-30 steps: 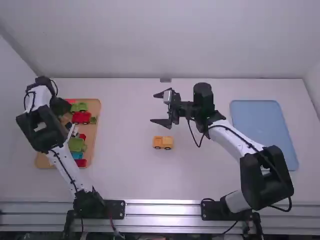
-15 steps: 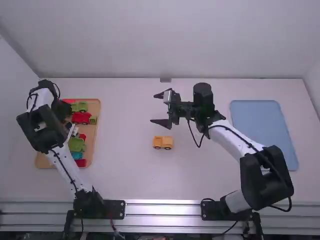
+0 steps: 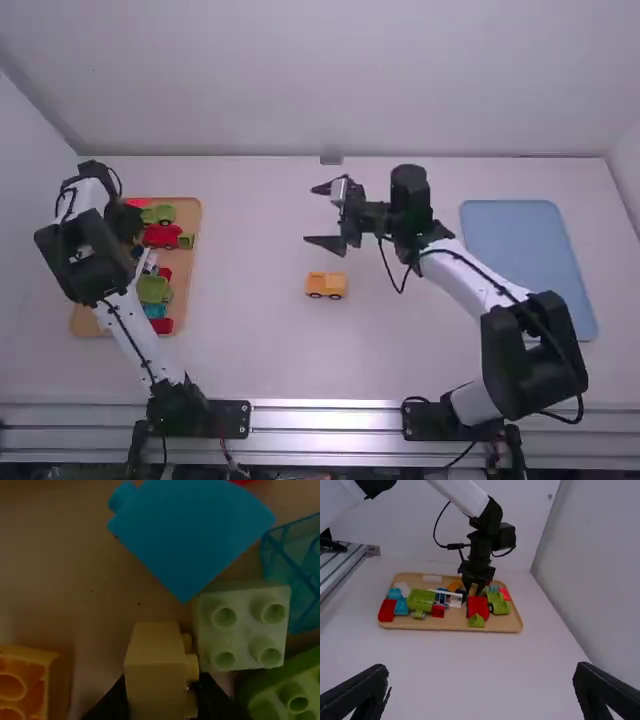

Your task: Assemble lego blocks to make yellow taxi

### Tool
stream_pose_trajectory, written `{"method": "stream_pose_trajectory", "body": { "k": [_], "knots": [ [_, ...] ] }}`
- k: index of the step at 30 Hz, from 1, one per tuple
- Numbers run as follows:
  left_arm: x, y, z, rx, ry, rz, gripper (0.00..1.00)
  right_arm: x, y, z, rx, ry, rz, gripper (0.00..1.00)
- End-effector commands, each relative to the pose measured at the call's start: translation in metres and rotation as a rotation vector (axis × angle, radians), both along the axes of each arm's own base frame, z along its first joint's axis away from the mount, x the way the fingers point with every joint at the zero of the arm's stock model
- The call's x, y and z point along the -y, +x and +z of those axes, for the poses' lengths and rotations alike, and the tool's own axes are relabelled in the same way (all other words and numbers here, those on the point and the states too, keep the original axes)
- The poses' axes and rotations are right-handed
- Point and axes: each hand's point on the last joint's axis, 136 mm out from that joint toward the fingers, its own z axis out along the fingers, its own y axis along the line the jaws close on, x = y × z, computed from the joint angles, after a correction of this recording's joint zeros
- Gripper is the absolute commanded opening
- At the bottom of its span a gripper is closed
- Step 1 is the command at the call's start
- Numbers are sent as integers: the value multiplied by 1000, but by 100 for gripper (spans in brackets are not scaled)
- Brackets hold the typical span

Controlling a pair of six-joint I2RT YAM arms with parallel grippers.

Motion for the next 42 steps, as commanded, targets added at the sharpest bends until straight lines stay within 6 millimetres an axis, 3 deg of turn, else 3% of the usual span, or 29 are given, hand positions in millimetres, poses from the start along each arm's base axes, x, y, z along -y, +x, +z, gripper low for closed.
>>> {"method": "stream_pose_trajectory", "body": {
  "k": [1, 5, 6, 8, 12, 17, 20, 21, 23, 24, 25, 27, 31, 32, 36, 39, 42],
  "knots": [
    [-5, -3, 14, -25, 21, -31, 24, 2, 4, 21, -7, 32, -14, 99],
    [-15, -15, 57, -57, 114, -21, 22, 6, 21, 21, -100, 40, -125, 99],
    [-16, -15, 59, -56, 118, -20, 22, 7, 23, 20, -106, 39, -141, 99],
    [-11, -14, 84, -28, 153, -48, 22, 11, 35, 17, -142, 36, -218, 99],
    [11, -11, 131, 71, 205, -132, 20, 11, 36, 18, -148, 39, -223, 99],
    [49, -4, 161, 222, 258, -300, 18, 11, 36, 18, -147, 40, -224, 99],
    [109, 3, 178, 409, 287, -541, 9, 14, 44, 22, -192, 66, -279, 99],
    [118, 4, 179, 436, 289, -579, 9, 14, 46, 22, -203, 73, -291, 99],
    [158, 5, 186, 538, 328, -757, 7, 15, 49, 27, -223, 97, -311, 99],
    [189, 4, 189, 607, 372, -888, 7, 16, 50, 30, -233, 110, -311, 99],
    [192, 4, 189, 613, 379, -903, 7, 16, 50, 31, -237, 114, -312, 99],
    [241, -2, 194, 704, 472, -1090, 7, 21, 54, 32, -267, 131, -328, 99],
    [304, -16, 200, 848, 584, -1325, 10, 22, 54, 30, -328, 138, -334, 99],
    [330, -24, 203, 926, 618, -1392, 11, 20, 48, 27, -345, 129, -302, 99],
    [364, -36, 202, 1048, 656, -1464, 7, 17, 38, 19, -431, 112, -260, 98],
    [379, -42, 196, 1106, 654, -1494, 8, 17, 33, 10, -462, 83, -247, 99],
    [401, -50, 192, 1188, 616, -1618, 6, 15, 27, 5, -490, 68, -224, 100]
  ]
}}
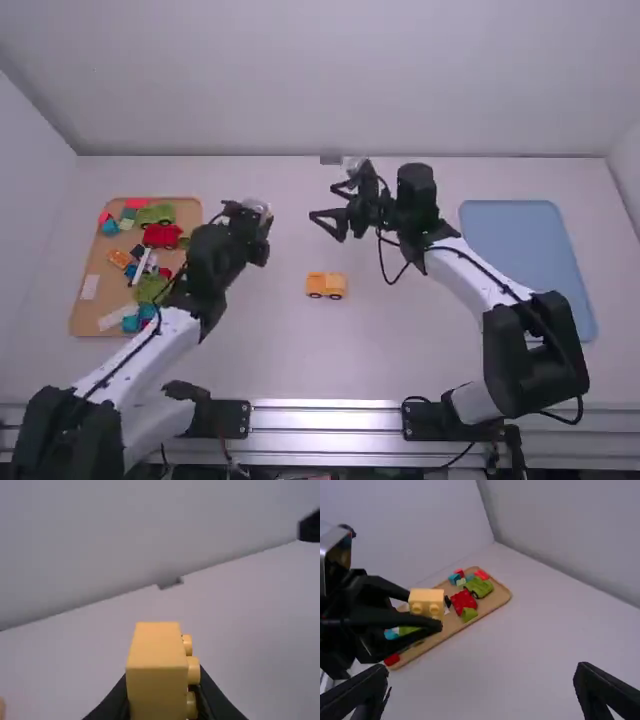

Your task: Assemble lego blocks to make yellow taxi

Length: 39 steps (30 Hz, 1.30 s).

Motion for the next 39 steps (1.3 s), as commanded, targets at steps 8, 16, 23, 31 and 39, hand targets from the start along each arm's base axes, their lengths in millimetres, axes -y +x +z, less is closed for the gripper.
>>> {"method": "stream_pose_trajectory", "body": {
  "k": [8, 16, 23, 31, 39],
  "knots": [
    [47, -11, -12, 37, 15, -279, 2, -11, -18, 4, -40, -9, 68, 90],
    [70, -4, -28, 57, 21, -329, 2, -11, -13, -24, -140, -76, -1, 84],
    [82, 5, -41, 1, 2, -339, 2, -20, -5, -38, -193, -5, 51, 73],
    [79, 20, -22, 30, -67, -272, 2, -22, -1, -43, -168, -5, 55, 73],
    [83, 18, -17, 22, -119, -288, 2, -37, -3, -39, -129, -10, 45, 66]
  ]
}}
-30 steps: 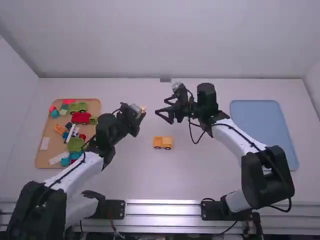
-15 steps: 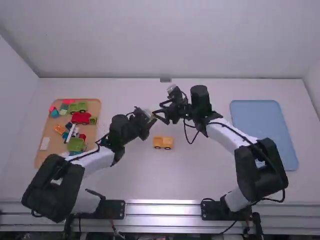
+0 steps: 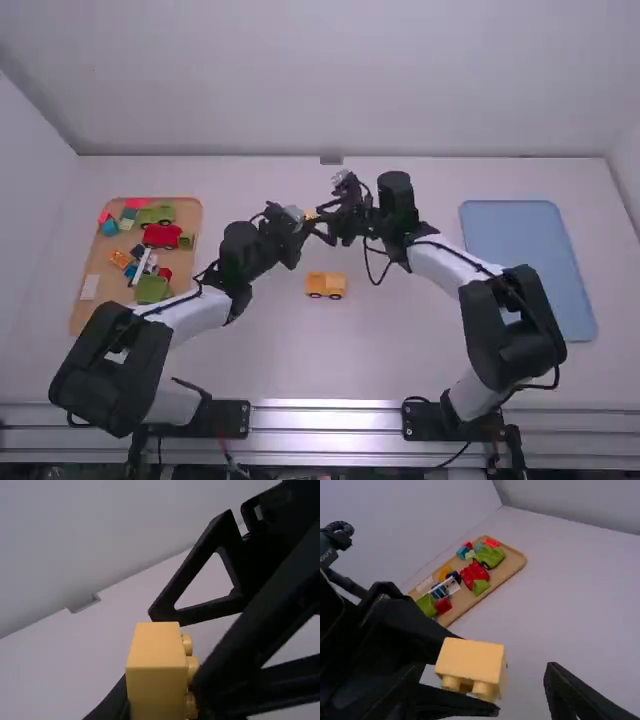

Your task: Assemble lego blocks to make yellow taxi

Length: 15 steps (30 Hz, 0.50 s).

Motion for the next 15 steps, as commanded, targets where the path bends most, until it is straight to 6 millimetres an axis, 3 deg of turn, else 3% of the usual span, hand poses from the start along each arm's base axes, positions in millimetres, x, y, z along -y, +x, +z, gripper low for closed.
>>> {"method": "stream_pose_trajectory", "body": {
  "k": [1, 10, 15],
  "knots": [
    [6, 2, 14, 14, -48, -13, 2, -11, -1, 10, 29, 11, 18, 66],
    [9, 1, 19, 30, -57, -22, 2, -11, -2, 11, -15, 26, 7, 61],
    [10, 1, 19, 30, -57, -24, 2, -25, -11, 16, 10, 38, 43, 56]
  ]
}}
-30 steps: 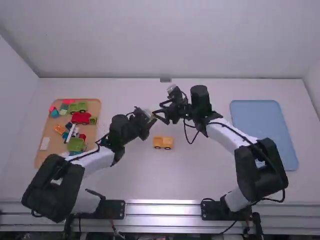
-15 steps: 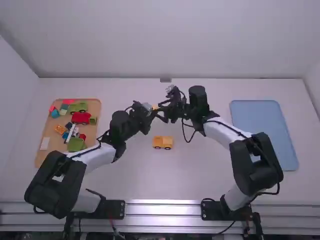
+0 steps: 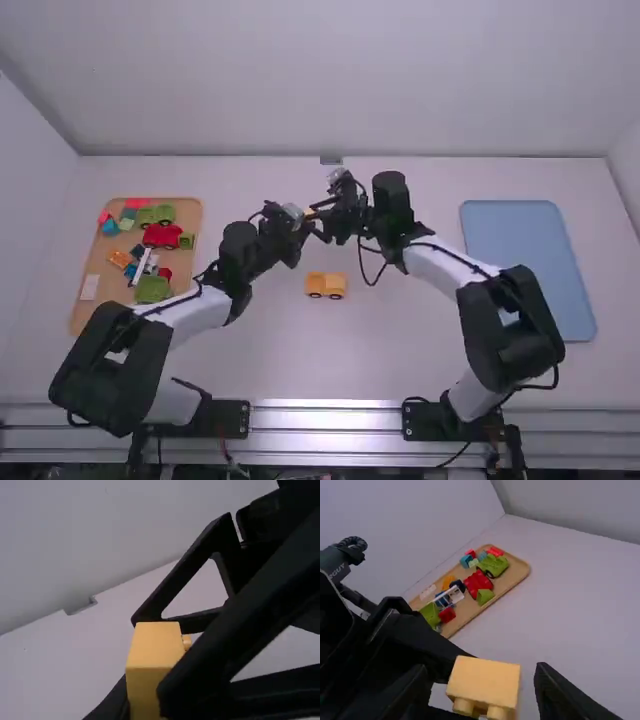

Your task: Assemble lego blocks to make yellow taxi

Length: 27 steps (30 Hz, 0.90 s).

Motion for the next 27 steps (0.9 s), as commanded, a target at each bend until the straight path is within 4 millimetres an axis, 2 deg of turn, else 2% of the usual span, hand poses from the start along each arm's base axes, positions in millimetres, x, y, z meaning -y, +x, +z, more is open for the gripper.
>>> {"method": "stream_pose_trajectory", "body": {
  "k": [1, 10, 12, 16, 18, 19, 20, 22, 23, 24, 25, 27],
  "knots": [
    [8, 1, 15, 38, -24, -24, 2, -15, -10, 8, 15, 12, 48, 56],
    [7, 3, 27, 63, -69, -12, 2, -13, -10, 3, -6, 1, 46, 46],
    [7, 3, 30, 66, -85, -11, 2, -14, -11, 4, -5, 2, 46, 41],
    [7, 4, 31, 67, -85, -10, 2, -12, -8, 3, -3, -5, 30, 33],
    [7, 4, 31, 68, -85, -10, 2, -12, -7, 3, -1, -5, 29, 33],
    [7, 4, 30, 67, -85, -11, 5, -13, -7, 4, 5, -1, 30, 31],
    [7, 4, 30, 67, -85, -10, 14, -13, -7, 6, 13, 2, 29, 31],
    [7, 4, 30, 67, -85, -10, 18, -13, -6, 6, 18, 3, 25, 30],
    [7, 4, 31, 68, -85, -10, 22, -13, -5, 8, 25, 7, 25, 28],
    [7, 4, 31, 69, -85, -11, 39, -14, -4, 10, 37, 13, 25, 28],
    [7, 4, 31, 70, -86, -10, 44, -14, -4, 10, 38, 13, 25, 28],
    [7, 4, 33, 75, -88, -12, 64, -14, -3, 13, 54, 21, 24, 28]
  ]
}}
